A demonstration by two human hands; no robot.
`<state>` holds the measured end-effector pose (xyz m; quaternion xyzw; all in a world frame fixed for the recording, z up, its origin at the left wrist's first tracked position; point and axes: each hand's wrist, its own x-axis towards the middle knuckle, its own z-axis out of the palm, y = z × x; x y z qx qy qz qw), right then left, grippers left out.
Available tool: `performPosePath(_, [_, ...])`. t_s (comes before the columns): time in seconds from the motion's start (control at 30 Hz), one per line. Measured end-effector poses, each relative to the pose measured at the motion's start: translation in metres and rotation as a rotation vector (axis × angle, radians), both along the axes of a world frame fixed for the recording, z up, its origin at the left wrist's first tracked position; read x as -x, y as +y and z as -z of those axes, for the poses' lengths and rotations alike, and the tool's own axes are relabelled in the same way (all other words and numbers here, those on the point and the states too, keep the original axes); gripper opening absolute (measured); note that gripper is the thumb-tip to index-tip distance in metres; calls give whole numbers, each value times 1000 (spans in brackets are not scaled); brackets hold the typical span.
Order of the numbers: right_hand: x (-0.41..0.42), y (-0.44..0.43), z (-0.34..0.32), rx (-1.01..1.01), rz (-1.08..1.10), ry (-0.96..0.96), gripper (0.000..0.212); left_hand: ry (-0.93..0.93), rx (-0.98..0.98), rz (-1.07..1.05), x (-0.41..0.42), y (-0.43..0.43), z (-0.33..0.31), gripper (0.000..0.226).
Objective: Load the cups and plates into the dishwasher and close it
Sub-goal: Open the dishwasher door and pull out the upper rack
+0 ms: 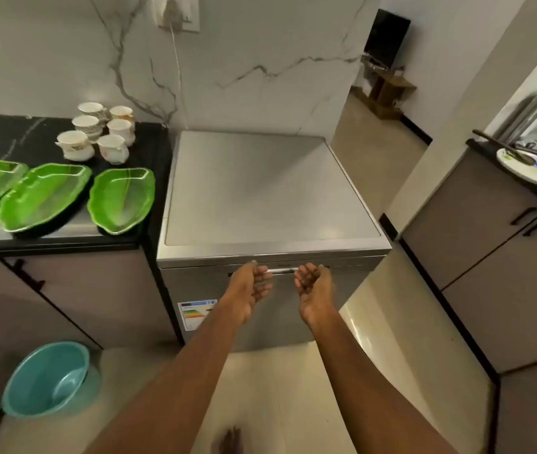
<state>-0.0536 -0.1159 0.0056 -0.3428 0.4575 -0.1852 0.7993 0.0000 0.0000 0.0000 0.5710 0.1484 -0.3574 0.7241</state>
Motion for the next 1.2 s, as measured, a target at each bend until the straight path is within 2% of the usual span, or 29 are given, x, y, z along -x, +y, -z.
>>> performPosePath(0.13, [-18,-23,31,-172,3,34,38,183,5,-163,-16,-23,29,36])
performPosePath(0.33, [-54,-52,64,-343,40,114,33,405,241,-389,-40,-50,58,37])
performPosePath(0.53, [-70,-66,79,-430,94,51,28,502,343,-614,-55,-67,72,34])
performPosePath(0.77, [-72,-66,85,-498,102,-40,25,427,379,-641,-49,-72,83,35])
performPosePath(0.93, [-71,-65,84,-497,110,-62,31,353,377,-645,-43,-76,82,36])
performPosePath(1.03, [-46,-57,95,-490,133,-35,32,318,354,-652,-6,-74,91,34])
performPosePath(1.2, [46,-39,117,-490,126,-14,35,314,367,-676,86,-53,111,36])
